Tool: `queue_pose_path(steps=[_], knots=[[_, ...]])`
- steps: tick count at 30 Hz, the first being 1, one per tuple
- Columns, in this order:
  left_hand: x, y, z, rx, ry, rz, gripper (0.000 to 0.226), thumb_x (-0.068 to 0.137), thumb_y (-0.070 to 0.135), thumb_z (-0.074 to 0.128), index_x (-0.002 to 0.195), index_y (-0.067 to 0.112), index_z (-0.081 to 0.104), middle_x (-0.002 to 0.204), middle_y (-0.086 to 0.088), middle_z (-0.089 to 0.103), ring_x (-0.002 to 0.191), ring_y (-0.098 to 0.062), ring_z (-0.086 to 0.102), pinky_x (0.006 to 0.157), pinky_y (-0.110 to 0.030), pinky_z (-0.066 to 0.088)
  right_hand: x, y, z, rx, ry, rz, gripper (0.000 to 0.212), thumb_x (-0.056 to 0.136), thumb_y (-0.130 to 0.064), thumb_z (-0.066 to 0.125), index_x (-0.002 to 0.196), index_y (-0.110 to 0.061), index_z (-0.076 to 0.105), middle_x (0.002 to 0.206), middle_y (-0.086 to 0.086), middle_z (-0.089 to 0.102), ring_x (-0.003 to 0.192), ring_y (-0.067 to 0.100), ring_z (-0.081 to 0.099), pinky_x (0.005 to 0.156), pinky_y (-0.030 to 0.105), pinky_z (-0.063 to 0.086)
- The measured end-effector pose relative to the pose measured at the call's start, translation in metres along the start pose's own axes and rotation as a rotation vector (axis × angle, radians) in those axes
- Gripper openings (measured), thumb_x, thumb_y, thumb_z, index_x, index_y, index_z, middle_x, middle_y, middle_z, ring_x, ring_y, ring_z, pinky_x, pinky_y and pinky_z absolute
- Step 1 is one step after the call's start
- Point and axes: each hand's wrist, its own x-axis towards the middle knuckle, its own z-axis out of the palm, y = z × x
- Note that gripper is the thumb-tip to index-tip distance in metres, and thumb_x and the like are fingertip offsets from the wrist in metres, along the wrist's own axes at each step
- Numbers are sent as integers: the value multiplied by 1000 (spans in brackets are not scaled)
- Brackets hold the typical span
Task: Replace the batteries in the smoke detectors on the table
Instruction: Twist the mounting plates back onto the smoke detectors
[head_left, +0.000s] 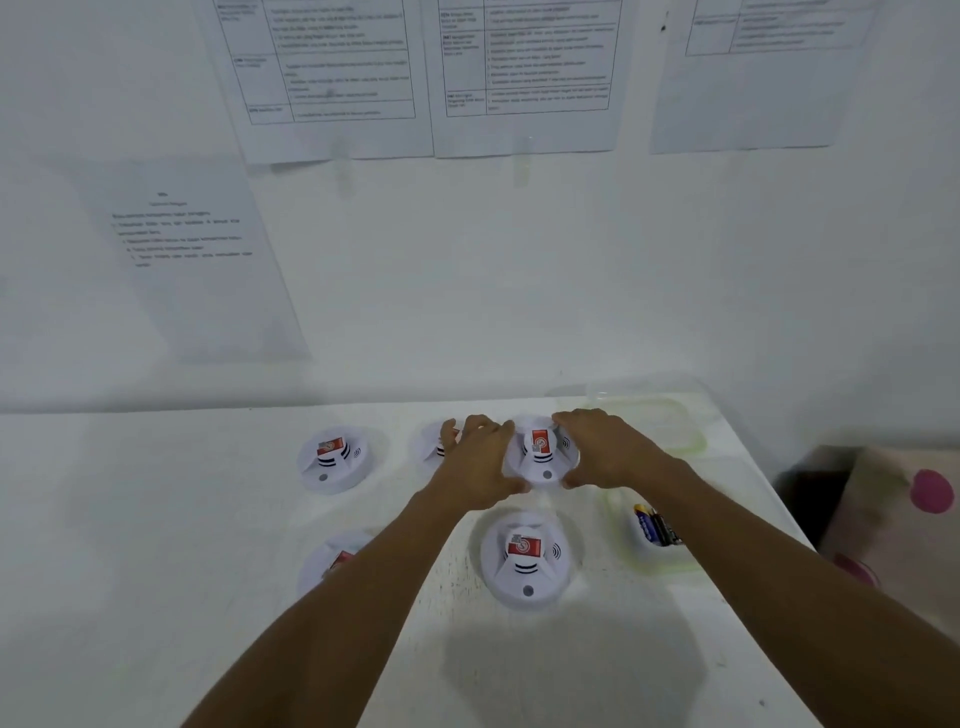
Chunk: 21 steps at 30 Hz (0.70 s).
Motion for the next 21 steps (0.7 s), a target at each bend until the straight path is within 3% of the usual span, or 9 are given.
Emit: queue_pose_path(steps=[2, 6, 21], knots=[[2, -4, 6, 101, -66, -18, 72, 78, 60, 66, 136, 22, 47, 130, 2, 59, 138, -23, 33, 116, -55, 3, 7, 1, 6, -37, -56, 12, 62, 62, -34, 85, 112, -15, 53, 109, 5, 61, 94, 23, 58, 76, 33, 49], [5, -4, 5, 171, -107, 3, 68, 84, 57, 61, 139, 22, 45, 137, 1, 56, 146, -21, 22, 114, -58, -13, 17, 2, 11, -59, -130, 33, 61, 63, -30, 85, 112, -12, 54, 110, 7, 63, 96, 25, 61, 82, 38, 53], [13, 7, 0, 219, -145, -63, 69, 89, 58, 56, 147, 27, 35, 149, 3, 45, 148, -21, 18, 111, -66, -15, 27, 4, 22, 2, -81, 94, 40, 74, -15, 74, 109, -8, 55, 107, 11, 62, 92, 26, 62, 78, 35, 53]])
